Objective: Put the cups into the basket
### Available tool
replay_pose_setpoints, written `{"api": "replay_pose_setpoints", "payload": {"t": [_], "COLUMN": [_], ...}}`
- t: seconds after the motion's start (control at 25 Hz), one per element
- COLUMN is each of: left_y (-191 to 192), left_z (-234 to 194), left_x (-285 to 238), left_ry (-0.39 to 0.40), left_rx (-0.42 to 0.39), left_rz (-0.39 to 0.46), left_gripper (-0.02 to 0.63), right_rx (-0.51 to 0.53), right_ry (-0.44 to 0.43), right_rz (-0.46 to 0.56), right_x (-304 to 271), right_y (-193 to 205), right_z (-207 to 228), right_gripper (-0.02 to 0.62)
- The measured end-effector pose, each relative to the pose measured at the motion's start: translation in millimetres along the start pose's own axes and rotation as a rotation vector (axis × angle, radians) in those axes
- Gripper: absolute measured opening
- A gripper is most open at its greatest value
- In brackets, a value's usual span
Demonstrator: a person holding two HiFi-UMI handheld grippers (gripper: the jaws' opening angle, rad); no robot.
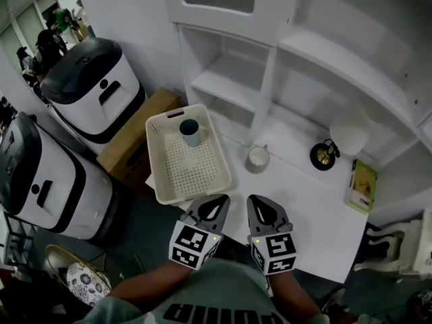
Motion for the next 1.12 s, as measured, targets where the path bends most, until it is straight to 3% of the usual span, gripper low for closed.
{"api": "replay_pose_setpoints", "payload": {"t": [0.44, 1.12], "left_y": [20.9, 29.3], "left_z": [19.3, 21.8], "left_x": [-5.9, -3.6], "left_ry": [0.038, 0.041], "left_rx": [0.001, 0.001], "left_rz": [-0.031, -0.036], "left_gripper": [0.003, 0.003], "right_rx": [-0.028, -0.03], "right_ry": [0.012, 0.02], "right_rz": [-0.048, -0.058], "right_x": [21.1, 22.1], "right_y": [28.1, 34.2], "right_z": [1.3, -0.6], "right_gripper": [0.017, 0.017]}}
Point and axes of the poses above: the fingertips, and each gripper's own axes: x backward along the fingers, z to its right, y out of its underside, the point moved 10 cm from there along x, backward along the fingers, and after that the axes turned 7 degrees about x, right-handed, at the moved point
